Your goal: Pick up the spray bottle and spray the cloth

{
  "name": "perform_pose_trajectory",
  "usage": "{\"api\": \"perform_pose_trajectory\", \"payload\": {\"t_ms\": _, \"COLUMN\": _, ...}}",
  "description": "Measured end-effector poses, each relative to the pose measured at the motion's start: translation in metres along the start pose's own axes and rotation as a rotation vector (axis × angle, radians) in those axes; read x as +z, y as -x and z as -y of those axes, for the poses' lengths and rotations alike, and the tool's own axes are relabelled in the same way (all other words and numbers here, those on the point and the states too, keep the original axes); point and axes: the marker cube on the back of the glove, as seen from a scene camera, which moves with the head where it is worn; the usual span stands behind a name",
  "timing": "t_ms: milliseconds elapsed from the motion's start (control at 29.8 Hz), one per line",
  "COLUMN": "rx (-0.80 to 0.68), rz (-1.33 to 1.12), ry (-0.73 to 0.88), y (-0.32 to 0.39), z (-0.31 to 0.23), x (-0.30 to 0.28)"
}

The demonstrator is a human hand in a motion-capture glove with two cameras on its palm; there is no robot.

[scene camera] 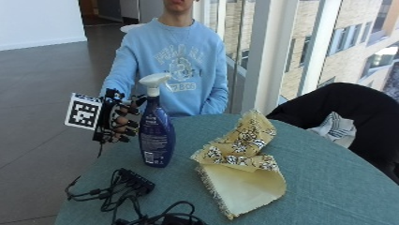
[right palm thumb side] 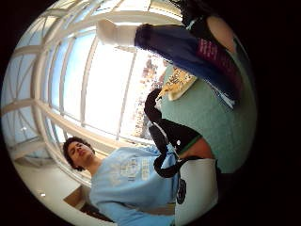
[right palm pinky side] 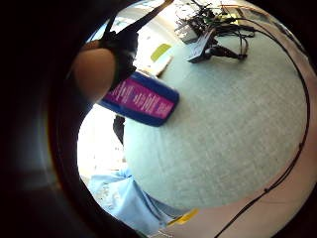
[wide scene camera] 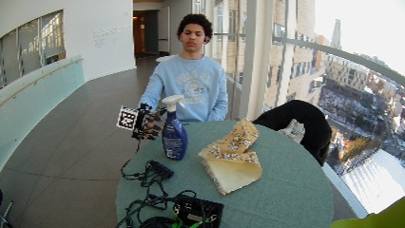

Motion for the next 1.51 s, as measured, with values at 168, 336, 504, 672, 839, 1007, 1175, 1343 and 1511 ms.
{"api": "perform_pose_trajectory", "payload": {"t_ms": 168, "rx": 0.011, "rz": 0.032, "ry": 0.041, "y": -0.005, "z": 0.025, "x": 0.014}}
{"api": "perform_pose_trajectory", "payload": {"t_ms": 336, "rx": 0.023, "rz": 0.052, "ry": 0.051, "y": -0.003, "z": 0.047, "x": 0.029}}
{"api": "perform_pose_trajectory", "payload": {"t_ms": 504, "rx": 0.01, "rz": 0.016, "ry": 0.031, "y": -0.003, "z": 0.054, "x": 0.039}}
{"api": "perform_pose_trajectory", "payload": {"t_ms": 672, "rx": -0.007, "rz": -0.026, "ry": -0.033, "y": -0.005, "z": 0.057, "x": 0.045}}
{"api": "perform_pose_trajectory", "payload": {"t_ms": 839, "rx": -0.078, "rz": -0.036, "ry": -0.118, "y": -0.006, "z": 0.061, "x": 0.052}}
{"api": "perform_pose_trajectory", "payload": {"t_ms": 1007, "rx": -0.099, "rz": -0.084, "ry": -0.144, "y": 0.003, "z": 0.07, "x": 0.054}}
{"api": "perform_pose_trajectory", "payload": {"t_ms": 1175, "rx": -0.005, "rz": -0.211, "ry": -0.112, "y": 0.025, "z": 0.081, "x": 0.045}}
{"api": "perform_pose_trajectory", "payload": {"t_ms": 1343, "rx": 0.053, "rz": -0.321, "ry": -0.043, "y": 0.045, "z": 0.086, "x": 0.032}}
{"api": "perform_pose_trajectory", "payload": {"t_ms": 1511, "rx": 0.088, "rz": -0.419, "ry": 0.009, "y": 0.065, "z": 0.1, "x": 0.024}}
